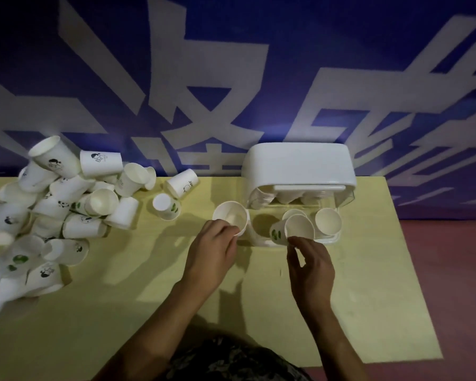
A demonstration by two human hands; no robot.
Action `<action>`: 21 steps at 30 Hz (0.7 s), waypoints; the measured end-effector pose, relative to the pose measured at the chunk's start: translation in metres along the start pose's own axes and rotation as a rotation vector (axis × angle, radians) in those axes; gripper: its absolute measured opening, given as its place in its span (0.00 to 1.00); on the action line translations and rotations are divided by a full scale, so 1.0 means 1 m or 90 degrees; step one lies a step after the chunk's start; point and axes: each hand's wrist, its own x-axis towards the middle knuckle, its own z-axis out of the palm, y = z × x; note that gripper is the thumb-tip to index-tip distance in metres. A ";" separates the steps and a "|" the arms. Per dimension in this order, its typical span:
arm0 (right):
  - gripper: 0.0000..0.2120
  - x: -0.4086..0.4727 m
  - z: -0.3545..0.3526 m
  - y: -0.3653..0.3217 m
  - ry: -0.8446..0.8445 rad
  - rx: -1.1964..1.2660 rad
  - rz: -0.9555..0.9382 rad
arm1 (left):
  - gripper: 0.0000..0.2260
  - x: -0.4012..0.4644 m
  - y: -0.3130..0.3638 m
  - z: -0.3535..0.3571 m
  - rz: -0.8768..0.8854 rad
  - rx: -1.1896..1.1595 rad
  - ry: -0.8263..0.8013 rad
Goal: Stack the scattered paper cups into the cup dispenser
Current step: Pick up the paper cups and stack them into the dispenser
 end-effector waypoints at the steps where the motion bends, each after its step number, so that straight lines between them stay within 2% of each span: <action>1: 0.10 0.003 -0.008 0.007 0.017 -0.017 0.000 | 0.07 0.004 0.010 0.004 0.013 0.008 -0.007; 5: 0.11 0.020 -0.038 0.037 0.050 -0.059 0.006 | 0.04 0.024 0.050 0.020 0.070 0.011 -0.020; 7: 0.12 0.031 -0.049 0.051 0.035 -0.065 0.015 | 0.06 0.034 0.068 0.032 0.119 0.006 0.007; 10: 0.11 0.044 -0.057 0.071 -0.003 -0.077 0.012 | 0.06 0.047 0.088 0.051 0.112 -0.026 0.001; 15: 0.09 0.057 -0.051 0.097 -0.093 -0.112 0.000 | 0.10 0.055 0.094 0.093 0.037 -0.013 -0.128; 21: 0.14 0.068 -0.032 0.121 -0.250 -0.172 -0.029 | 0.14 0.062 0.084 0.132 -0.035 0.079 -0.271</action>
